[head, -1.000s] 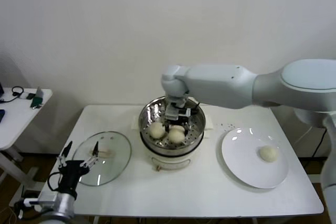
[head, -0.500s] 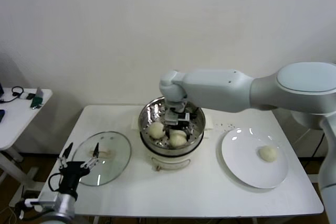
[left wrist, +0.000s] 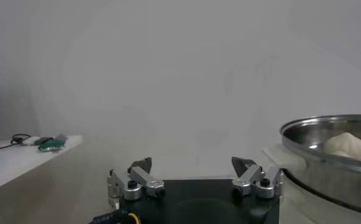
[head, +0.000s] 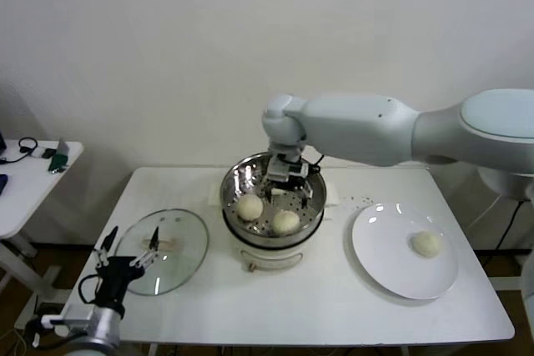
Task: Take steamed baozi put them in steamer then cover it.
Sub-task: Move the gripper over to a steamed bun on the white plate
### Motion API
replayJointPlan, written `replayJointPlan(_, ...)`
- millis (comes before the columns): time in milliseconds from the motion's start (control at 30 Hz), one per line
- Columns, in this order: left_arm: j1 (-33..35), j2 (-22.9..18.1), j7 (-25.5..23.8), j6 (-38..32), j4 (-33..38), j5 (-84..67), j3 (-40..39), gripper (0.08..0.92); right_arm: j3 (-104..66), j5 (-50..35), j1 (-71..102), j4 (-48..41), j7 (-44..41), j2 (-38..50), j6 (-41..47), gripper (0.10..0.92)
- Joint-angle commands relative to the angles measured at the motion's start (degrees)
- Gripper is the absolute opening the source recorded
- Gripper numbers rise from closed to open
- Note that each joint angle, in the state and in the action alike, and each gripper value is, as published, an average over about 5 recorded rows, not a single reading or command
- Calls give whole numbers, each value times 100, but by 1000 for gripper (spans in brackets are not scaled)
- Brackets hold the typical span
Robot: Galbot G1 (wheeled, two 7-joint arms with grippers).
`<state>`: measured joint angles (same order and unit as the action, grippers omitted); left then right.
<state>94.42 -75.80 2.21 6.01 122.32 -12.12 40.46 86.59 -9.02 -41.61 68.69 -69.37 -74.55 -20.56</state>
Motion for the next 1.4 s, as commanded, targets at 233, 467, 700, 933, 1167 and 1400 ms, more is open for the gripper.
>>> replayJointPlan(233,-3,74,-8,-42,37,3,-25,823,1092,-1604,-1058,691,1067,2585,2437,823)
replayJointPlan(467,-9,28,-59,-50,20,-46,-50,823,857,-1210,-404,922,956,3972,3020,823)
replayJointPlan(700,36,13,-38,-17,69,-17,-25,823,-452,-343,1362,477,920,4540,3026,823)
replayJointPlan(933,86,-30,-23,-1,80,-25,15,823,-1297,162,2394,5,859,4520,3018,823)
replayJointPlan(1167,102,-94,-30,-3,63,30,0,823,-2013,511,3184,-450,879,4362,2927,823)
replayJointPlan(1400,90,-122,-38,-5,35,141,-51,823,-2498,799,3585,-928,887,4194,2757,823)
